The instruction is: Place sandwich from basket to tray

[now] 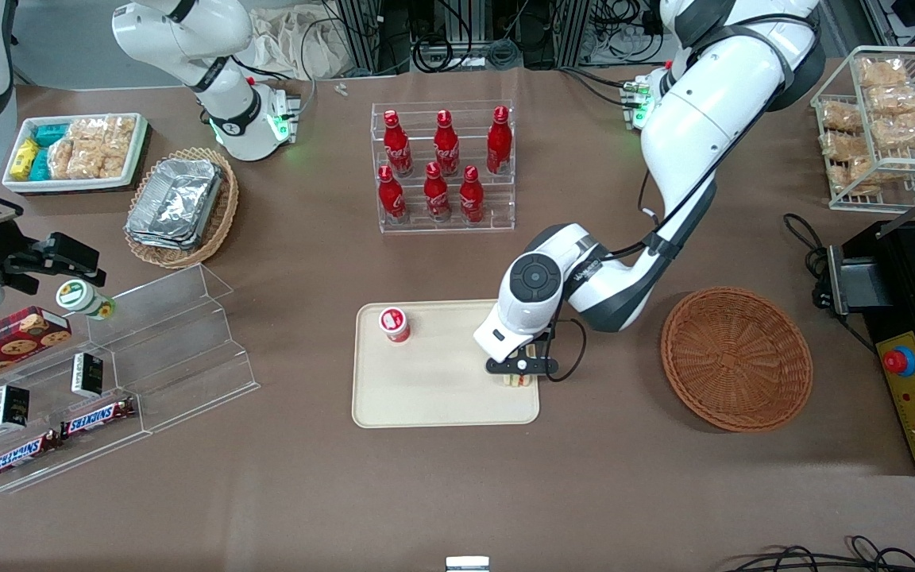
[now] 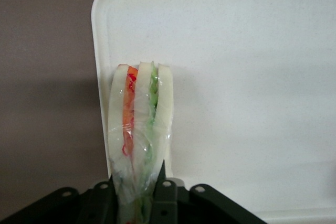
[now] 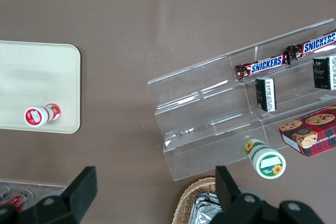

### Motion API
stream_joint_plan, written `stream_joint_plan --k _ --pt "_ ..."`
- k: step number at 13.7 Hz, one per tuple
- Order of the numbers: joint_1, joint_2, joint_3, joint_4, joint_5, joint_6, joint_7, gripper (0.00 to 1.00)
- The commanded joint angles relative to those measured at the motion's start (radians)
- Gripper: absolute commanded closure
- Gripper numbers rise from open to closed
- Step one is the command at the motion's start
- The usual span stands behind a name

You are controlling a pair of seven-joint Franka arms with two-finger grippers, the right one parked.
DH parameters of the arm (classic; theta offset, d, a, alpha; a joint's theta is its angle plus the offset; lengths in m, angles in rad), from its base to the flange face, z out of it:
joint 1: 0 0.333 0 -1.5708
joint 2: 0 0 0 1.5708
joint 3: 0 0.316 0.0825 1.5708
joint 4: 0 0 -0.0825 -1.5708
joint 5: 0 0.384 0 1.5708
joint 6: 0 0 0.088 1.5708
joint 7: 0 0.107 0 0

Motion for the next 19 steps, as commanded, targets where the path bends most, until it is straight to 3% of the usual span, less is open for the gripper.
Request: stream_joint_plan --k 1,8,13,19 --pt "0.001 -0.025 -0.005 0.022 -0.055 -0.068 -0.012 0.0" --pt "0.057 -0.277 -0.005 0.026 -0.189 -0.471 0.094 0.01" --pt "0.229 -0.494 -0.006 0.032 -0.194 -0.674 0.326 0.0" --pt "0.387 -0.609 0.008 0.031 -0.192 -0.757 0.343 0.0"
